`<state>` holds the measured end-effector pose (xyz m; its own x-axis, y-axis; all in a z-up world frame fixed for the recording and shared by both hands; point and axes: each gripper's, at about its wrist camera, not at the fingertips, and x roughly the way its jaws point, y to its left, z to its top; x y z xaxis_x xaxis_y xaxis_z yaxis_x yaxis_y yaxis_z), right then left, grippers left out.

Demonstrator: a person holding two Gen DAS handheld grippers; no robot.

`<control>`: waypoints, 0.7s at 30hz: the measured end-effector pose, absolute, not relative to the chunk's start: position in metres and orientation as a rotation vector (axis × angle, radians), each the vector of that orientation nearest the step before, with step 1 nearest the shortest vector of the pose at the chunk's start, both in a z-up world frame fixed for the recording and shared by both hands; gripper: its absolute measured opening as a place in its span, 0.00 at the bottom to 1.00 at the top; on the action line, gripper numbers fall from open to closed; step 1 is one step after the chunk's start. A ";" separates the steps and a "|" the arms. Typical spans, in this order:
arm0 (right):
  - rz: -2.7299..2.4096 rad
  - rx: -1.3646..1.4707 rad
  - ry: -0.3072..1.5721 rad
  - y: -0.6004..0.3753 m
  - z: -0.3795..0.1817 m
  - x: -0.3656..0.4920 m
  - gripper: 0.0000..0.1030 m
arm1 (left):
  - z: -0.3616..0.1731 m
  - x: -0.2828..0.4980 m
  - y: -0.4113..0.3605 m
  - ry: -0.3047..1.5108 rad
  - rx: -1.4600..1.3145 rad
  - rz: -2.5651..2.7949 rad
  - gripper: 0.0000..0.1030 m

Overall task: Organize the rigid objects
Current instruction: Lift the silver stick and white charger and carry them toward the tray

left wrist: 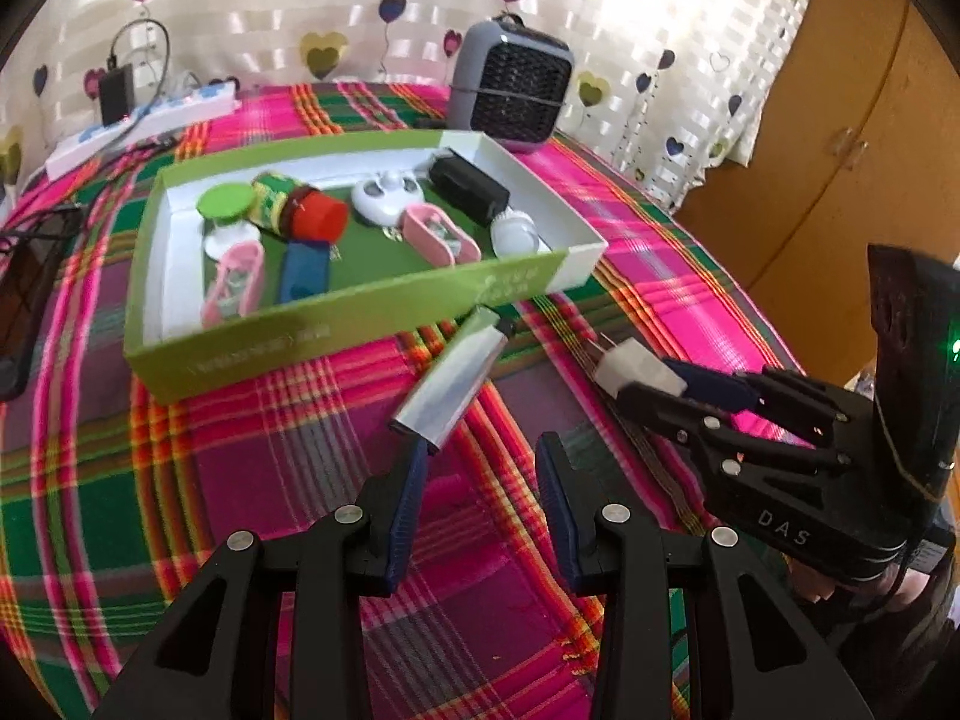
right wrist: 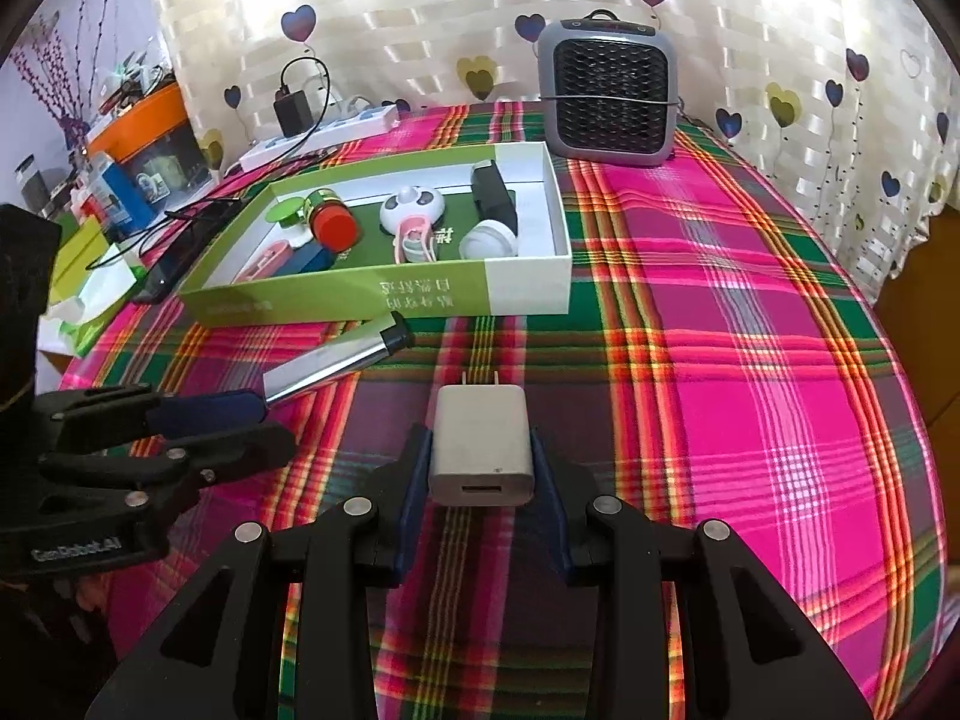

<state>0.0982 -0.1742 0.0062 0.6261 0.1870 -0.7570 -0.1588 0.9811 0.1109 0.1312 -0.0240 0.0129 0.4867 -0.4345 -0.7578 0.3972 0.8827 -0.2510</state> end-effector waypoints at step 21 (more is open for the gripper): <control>0.189 0.025 0.897 -0.181 0.001 0.101 0.34 | 0.005 0.164 -0.051 0.944 0.118 -0.464 0.35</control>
